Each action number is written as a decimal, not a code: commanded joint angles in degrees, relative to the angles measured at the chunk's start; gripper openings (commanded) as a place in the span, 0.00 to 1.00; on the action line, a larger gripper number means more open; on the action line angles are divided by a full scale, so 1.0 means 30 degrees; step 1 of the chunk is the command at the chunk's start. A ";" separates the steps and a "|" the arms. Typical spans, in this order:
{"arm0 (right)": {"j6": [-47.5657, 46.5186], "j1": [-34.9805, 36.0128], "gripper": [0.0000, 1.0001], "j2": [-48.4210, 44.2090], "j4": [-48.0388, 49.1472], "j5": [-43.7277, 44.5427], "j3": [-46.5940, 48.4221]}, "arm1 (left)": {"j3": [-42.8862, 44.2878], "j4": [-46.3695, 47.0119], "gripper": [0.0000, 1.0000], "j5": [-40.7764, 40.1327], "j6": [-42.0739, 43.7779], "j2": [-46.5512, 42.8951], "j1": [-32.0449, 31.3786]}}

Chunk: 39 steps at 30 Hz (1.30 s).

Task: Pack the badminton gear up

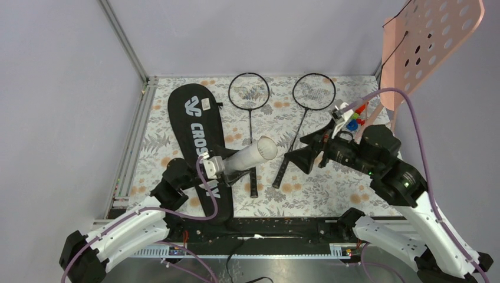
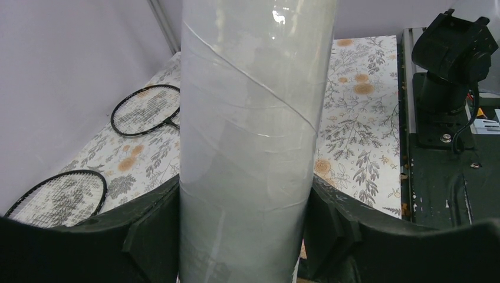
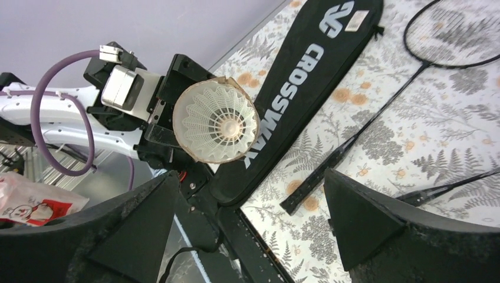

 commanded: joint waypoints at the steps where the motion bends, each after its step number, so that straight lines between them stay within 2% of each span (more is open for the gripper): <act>1: -0.0603 0.0125 1.00 -0.0954 -0.0015 0.1764 0.0443 | -0.0076 0.1883 0.62 -0.0543 -0.0343 -0.0746 -0.0040; 4: -0.0658 0.0114 1.00 -0.0897 -0.0977 0.4038 0.0394 | -0.0288 0.2521 0.62 -0.1552 -0.1076 -0.1134 -0.0022; 6: -0.0599 0.0126 1.00 -0.0119 -0.2280 0.7270 0.0582 | -0.0571 0.3706 0.62 -0.2745 -0.2029 -0.1412 -0.0034; 9: -0.1031 0.0082 1.00 0.2226 -0.3885 1.2450 0.0878 | -0.0903 0.5433 0.62 -0.4590 -0.3638 -0.1877 -0.0004; 11: -0.1766 -0.0412 1.00 0.4670 -0.4344 1.3428 0.1215 | -0.0977 0.5840 0.62 -0.5213 -0.4572 -0.2278 -0.0012; 17: -0.1027 -0.5207 0.98 1.0602 -0.3732 1.1148 0.2103 | -0.1807 0.7203 0.62 -0.5171 -0.6105 -0.3891 -0.0012; 20: -0.1228 -0.6407 0.96 1.3509 -0.3558 1.1253 0.3053 | -0.2428 0.7750 0.63 -0.5122 -0.6069 -0.4555 -0.0010; 26: -0.1152 -0.8029 0.86 1.8924 -0.3480 1.0489 0.5098 | -0.2695 0.7536 0.63 -0.5007 -0.5617 -0.5117 0.0003; 33: -0.0654 -0.9386 0.74 2.1734 -0.2922 0.9487 0.5817 | -0.2642 0.7189 0.63 -0.4962 -0.5247 -0.4818 0.0011; 39: 0.0209 -1.0005 0.72 2.2648 -0.2627 0.7773 0.5493 | -0.2546 0.7128 0.63 -0.4551 -0.5060 -0.4523 0.0003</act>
